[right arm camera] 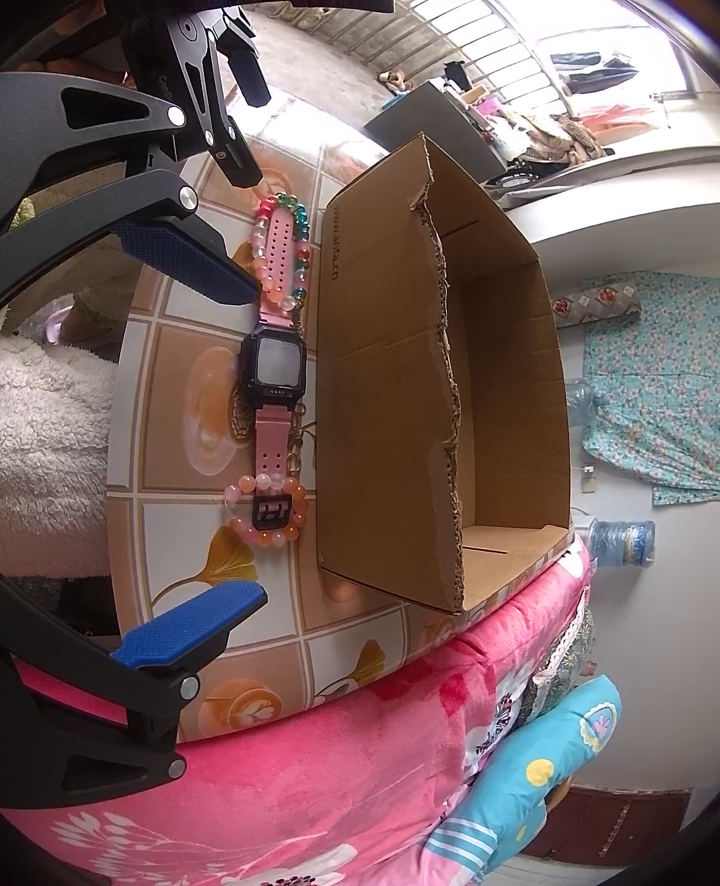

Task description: Organize jewelry

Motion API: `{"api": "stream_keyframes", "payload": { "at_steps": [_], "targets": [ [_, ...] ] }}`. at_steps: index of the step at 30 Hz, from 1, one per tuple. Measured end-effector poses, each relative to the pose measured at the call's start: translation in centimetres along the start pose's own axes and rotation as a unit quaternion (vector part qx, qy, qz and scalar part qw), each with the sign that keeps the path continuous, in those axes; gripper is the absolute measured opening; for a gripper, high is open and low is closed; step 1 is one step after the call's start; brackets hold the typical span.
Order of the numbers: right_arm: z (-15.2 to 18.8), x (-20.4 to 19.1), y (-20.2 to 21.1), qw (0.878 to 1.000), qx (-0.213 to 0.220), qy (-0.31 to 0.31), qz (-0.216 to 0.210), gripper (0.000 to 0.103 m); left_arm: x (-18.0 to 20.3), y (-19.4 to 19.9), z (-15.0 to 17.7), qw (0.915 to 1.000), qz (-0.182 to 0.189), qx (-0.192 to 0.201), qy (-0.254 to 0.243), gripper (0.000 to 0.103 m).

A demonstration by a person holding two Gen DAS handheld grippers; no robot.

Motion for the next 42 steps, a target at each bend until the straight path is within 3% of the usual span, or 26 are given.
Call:
{"api": "stream_keyframes", "payload": {
  "at_steps": [10,14,20,22,25,31,37,39,42],
  "targets": [
    [-0.6,-1.0,0.3,1.000,0.019,0.006,-0.023,0.097,-1.4,0.6,-0.9,0.9988,0.034,0.031,0.015,0.094],
    [-0.9,-1.5,0.3,0.999,0.025,0.008,-0.037,0.097,-1.0,0.7,-1.0,0.9946,0.099,0.031,0.011,0.094],
    [-1.3,-2.6,0.5,0.997,0.030,0.017,-0.063,0.097,-1.2,0.2,-0.6,0.9795,0.195,0.004,0.050,0.094],
    [-1.3,-3.0,0.4,0.997,0.029,0.020,-0.075,0.095,-1.6,-0.3,-0.6,0.9790,0.193,0.001,0.066,0.094],
    [-1.4,-3.9,0.3,0.995,0.027,0.029,-0.091,0.088,-2.4,-0.5,-1.3,0.9832,0.167,0.028,0.068,0.094],
    [-1.6,-6.0,-0.6,0.990,0.016,0.038,-0.132,0.070,-2.3,-0.7,-2.4,0.9921,0.111,0.056,0.017,0.094],
    [-1.5,-7.7,-2.1,0.985,-0.015,0.027,-0.171,0.054,-1.6,-1.2,-2.8,0.9922,0.101,0.072,-0.011,0.094],
    [-1.4,-8.2,-2.6,0.983,-0.026,0.028,-0.177,0.049,-1.3,-1.7,-2.7,0.9922,0.101,0.069,-0.023,0.078],
    [-1.2,-8.9,-3.5,0.980,-0.044,0.025,-0.190,0.040,-1.0,-2.9,-2.5,0.9925,0.106,0.053,-0.029,0.065]
  ]
}}
Point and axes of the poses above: each gripper's, at about its wrist camera, not at the fingertips, and y roughly against the way its jaws point, x to its right, z to its underside, the point moved 9 cm from there along -y, roughly the way its jaws point, and after that the axes turned 7 degrees about y, right-handed, at the moved point
